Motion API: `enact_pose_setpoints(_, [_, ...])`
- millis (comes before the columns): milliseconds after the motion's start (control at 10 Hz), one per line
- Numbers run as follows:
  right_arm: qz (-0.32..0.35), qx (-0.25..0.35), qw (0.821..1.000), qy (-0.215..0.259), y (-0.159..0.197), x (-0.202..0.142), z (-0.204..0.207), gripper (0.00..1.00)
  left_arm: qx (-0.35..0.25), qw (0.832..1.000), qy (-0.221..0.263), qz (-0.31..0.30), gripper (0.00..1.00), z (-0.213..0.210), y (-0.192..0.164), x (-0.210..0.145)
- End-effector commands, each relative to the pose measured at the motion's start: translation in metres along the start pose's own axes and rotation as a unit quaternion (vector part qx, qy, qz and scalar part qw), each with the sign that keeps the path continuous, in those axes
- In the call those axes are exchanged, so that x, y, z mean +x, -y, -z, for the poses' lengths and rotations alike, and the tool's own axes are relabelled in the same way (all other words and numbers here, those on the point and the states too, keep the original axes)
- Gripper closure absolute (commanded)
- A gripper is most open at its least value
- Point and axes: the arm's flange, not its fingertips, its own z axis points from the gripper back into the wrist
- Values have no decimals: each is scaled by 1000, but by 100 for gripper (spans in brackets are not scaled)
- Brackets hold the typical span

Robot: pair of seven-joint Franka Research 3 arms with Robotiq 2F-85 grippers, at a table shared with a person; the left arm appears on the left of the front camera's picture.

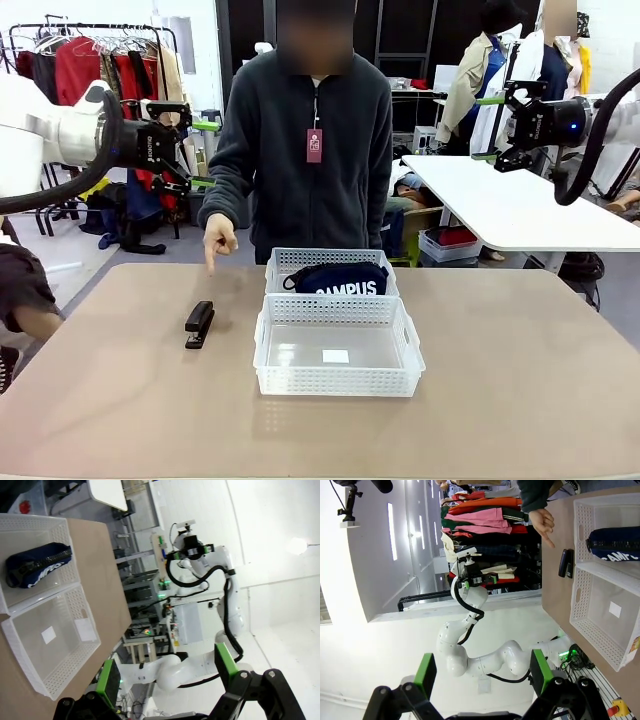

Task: Distribute items into two baskets.
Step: Pick up the Stapler that the person points to.

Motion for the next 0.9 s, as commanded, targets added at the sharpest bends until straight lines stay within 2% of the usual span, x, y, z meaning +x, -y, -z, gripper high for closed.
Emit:
enact_pose_setpoints(0, [3, 9, 1000, 2, -4, 0, 0, 0, 66, 998, -12, 14, 0, 0, 16, 1])
enact_pose_setpoints(200, [3, 9, 1000, 2, -4, 0, 0, 0, 132, 991, -28, 17, 0, 1, 19, -1])
enact_pose_setpoints(400, [3, 9, 1000, 2, -4, 0, 0, 0, 209, 976, -55, 20, 0, 1, 20, 3])
enact_pose_setpoints(500, [3, 9, 1000, 2, -4, 0, 0, 0, 260, 963, -57, 31, 0, 1, 18, 6])
enact_pose_setpoints(700, [3, 9, 1000, 2, -4, 0, 0, 0, 365, 926, -76, 55, 0, 7, 11, 7])
enact_pose_setpoints(800, [3, 9, 1000, 2, -4, 0, 0, 0, 416, 902, -91, 69, 0, 11, 4, 8])
